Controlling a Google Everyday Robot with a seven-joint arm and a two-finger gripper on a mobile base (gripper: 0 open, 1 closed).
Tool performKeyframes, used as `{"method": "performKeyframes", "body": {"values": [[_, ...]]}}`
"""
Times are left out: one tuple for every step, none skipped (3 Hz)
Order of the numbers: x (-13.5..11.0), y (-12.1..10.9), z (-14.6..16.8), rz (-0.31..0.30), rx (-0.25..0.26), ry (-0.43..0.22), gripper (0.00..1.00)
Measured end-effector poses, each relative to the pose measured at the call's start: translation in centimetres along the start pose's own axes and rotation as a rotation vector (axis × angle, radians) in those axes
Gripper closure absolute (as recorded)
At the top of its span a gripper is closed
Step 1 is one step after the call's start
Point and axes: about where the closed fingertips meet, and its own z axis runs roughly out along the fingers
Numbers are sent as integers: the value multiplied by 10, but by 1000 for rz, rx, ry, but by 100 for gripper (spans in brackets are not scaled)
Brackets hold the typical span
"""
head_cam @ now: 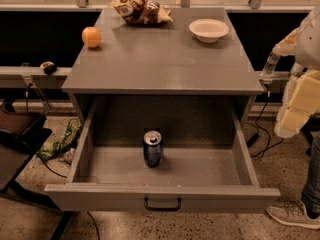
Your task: Pick pepsi can from top drawer and place on counter
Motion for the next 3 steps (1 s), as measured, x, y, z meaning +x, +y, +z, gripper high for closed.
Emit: {"method": "performKeyframes", "body": {"values": [[-1,0,0,-1,5,-6,0],[-13,-4,19,-8,-7,-106,0],[-19,-5,77,-27,-36,-319,0]]}}
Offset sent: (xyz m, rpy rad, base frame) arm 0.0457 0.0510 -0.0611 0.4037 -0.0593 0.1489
